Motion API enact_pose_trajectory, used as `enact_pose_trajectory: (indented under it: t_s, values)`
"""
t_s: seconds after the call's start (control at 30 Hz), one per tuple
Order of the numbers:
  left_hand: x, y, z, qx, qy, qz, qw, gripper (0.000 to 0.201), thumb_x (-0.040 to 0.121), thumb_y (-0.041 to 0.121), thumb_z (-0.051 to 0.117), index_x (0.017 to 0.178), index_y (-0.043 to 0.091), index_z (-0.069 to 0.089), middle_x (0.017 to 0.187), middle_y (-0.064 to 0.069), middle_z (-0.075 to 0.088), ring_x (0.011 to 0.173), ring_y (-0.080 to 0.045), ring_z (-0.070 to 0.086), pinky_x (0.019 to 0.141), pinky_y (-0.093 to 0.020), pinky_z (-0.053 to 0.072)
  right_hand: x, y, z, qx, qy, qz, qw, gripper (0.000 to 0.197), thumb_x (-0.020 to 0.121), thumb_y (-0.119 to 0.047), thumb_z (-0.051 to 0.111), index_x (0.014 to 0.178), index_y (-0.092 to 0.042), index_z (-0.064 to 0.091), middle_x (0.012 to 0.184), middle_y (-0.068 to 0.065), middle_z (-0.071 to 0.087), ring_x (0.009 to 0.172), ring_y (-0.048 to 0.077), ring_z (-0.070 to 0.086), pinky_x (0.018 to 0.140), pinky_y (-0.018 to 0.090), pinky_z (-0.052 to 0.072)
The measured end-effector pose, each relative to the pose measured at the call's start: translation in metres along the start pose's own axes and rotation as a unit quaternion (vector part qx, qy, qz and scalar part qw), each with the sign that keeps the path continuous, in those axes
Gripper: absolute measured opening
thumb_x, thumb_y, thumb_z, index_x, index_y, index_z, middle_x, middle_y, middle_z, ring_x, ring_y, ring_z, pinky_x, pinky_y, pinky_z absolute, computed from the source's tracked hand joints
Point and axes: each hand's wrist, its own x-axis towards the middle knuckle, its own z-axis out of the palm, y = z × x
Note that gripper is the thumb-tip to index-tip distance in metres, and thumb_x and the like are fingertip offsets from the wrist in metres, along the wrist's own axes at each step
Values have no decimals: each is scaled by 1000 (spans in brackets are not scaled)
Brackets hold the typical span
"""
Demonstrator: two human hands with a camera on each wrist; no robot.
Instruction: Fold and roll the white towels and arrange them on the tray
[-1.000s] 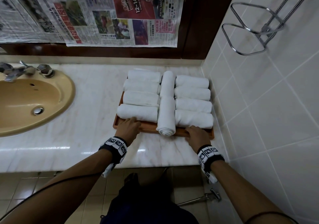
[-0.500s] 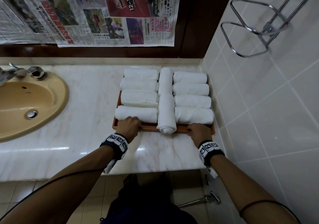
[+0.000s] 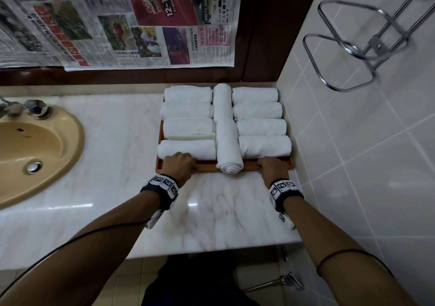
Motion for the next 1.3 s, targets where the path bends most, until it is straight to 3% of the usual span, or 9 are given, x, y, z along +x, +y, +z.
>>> enact_pose_trajectory:
  t_s: [0.17,0.37,0.53,0.7,0.83,0.93,1.17,1.3]
  values:
    - [17,2,-7,5,-8,-3,1000,11,87,27,65,96,25,70,101,3,64,94,-24,59,63,-34,36,19,4,-2,-7,-3,6,1000,23,78,-4,58,61,-17,51,73,8,67,73,27,65,57,27,35]
    - [22,1,-8,18,-9,7,1000,12,86,30,67,94,22,68,99,3,62,93,-24,58,61,-33,39,24,8,0,-7,-3,5,1000,26,79,-3,57,60,-18,49,72,6,68,72,25,65,57,28,45]
    - [29,-2,-10,21,-1,7,1000,24,80,32,72,101,25,67,101,1,59,95,-24,56,59,-32,38,23,6,2,0,8,10,1000,21,77,-2,56,60,-15,54,69,8,66,68,28,65,55,28,37]
    - [26,2,-11,8,-12,-15,1000,23,81,34,70,102,24,66,104,0,57,97,-25,56,69,-37,46,22,4,2,10,22,12,1000,12,78,-2,59,69,-9,61,76,11,67,74,30,65,58,29,39]
    - [23,3,-12,-3,-34,-11,999,26,81,32,74,102,20,64,107,-2,55,101,-26,55,68,-38,42,19,3,0,-1,25,2,1000,3,80,-7,64,81,-10,65,85,10,67,83,30,66,61,31,43]
    - [21,4,-14,-3,-34,-11,999,23,82,31,73,100,19,64,105,-3,58,100,-25,56,66,-36,41,14,1,-4,2,29,-1,1000,3,80,-8,65,81,-10,64,86,10,67,84,30,66,62,32,45]
    - [13,7,-24,11,-28,-8,1000,17,87,29,69,99,18,64,102,-4,59,97,-26,58,60,-35,39,6,-2,-8,21,20,-3,1000,18,82,-16,72,98,-10,66,101,8,67,96,26,64,77,37,52]
    - [6,6,-31,-7,-31,-19,999,15,88,26,68,99,18,66,102,-4,61,96,-26,59,60,-36,41,2,-3,-10,31,16,-1,999,19,81,-18,74,97,-12,66,100,7,67,96,25,64,79,37,52]
